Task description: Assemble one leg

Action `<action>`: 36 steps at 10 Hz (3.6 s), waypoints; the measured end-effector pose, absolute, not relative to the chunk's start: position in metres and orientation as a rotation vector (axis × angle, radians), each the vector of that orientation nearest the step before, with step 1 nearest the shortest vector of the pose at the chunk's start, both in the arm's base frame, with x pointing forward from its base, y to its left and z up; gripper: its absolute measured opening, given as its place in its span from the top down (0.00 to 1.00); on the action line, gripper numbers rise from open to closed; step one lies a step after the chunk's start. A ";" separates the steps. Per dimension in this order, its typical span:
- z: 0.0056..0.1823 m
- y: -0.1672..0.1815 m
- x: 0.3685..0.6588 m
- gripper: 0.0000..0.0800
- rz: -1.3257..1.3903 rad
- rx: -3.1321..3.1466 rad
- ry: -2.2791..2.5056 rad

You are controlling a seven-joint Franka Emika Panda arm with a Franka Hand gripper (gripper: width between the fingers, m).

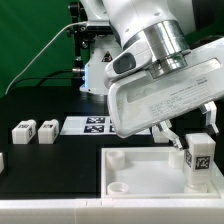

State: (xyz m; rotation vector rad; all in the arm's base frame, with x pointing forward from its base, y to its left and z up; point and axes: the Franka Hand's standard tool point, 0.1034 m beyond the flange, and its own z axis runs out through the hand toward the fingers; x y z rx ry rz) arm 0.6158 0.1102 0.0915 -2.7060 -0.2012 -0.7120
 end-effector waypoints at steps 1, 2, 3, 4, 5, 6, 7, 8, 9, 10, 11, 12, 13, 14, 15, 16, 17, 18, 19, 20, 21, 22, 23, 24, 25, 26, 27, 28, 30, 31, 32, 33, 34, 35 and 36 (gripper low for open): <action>0.088 0.110 0.614 0.60 -0.704 -2.705 -0.197; 0.083 0.111 0.613 0.60 -0.697 -2.704 -0.190; 0.083 0.110 0.615 0.60 -0.724 -2.701 -0.178; 0.083 0.111 0.615 0.60 -0.739 -2.700 -0.174; 0.083 0.111 0.615 0.60 -0.739 -2.700 -0.172; 0.083 0.111 0.615 0.60 -0.740 -2.700 -0.172; 0.083 0.110 0.615 0.60 -0.740 -2.700 -0.171; 0.083 0.110 0.615 0.37 -0.740 -2.700 -0.171; 0.083 0.110 0.615 0.25 -0.740 -2.700 -0.171; 0.083 0.110 0.615 0.25 -0.740 -2.700 -0.171; 0.083 0.110 0.615 0.20 -0.740 -2.700 -0.171; 0.083 0.110 0.615 0.19 -0.740 -2.700 -0.171; 0.083 0.110 0.615 0.19 -0.740 -2.700 -0.171; 0.083 0.110 0.615 0.19 -0.740 -2.700 -0.171; 0.083 0.110 0.615 0.19 -0.740 -2.700 -0.171; 0.088 0.109 0.615 0.19 -0.724 -2.702 -0.148; 0.104 0.106 0.613 0.19 -0.702 -2.719 -0.137; 0.120 0.103 0.611 0.19 -0.687 -2.738 -0.147; 0.136 0.102 0.611 0.19 -0.675 -2.752 -0.155; 0.144 0.108 0.609 0.19 -0.608 -2.755 -0.108; 0.157 0.114 0.612 0.19 -0.552 -2.766 -0.111; 0.155 0.110 0.614 0.19 -0.599 -2.770 -0.144; 0.147 0.115 0.604 0.19 -0.455 -2.775 -0.152; 0.153 0.120 0.601 0.19 -0.284 -2.774 -0.188; 0.158 0.123 0.601 0.19 -0.174 -2.764 -0.215; 0.158 0.124 0.599 0.19 -0.079 -2.758 -0.247; 0.156 0.120 0.590 0.19 0.119 -2.793 -0.276; 0.154 0.114 0.600 0.19 0.245 -2.834 -0.327; 0.142 0.110 0.618 0.19 0.150 -2.883 -0.341; 0.142 0.114 0.619 0.19 0.077 -2.896 -0.366; 0.136 0.118 0.618 0.19 0.012 -2.896 -0.384; 0.134 0.118 0.616 0.19 0.021 -2.894 -0.384; 0.135 0.118 0.616 0.19 0.019 -2.893 -0.385; 0.135 0.119 0.616 0.19 0.018 -2.893 -0.386; 0.135 0.119 0.616 0.19 0.018 -2.893 -0.387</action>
Offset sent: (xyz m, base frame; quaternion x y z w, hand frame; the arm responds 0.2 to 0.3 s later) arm -0.0030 -0.0040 -0.0193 -0.0251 0.0012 0.0089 0.9996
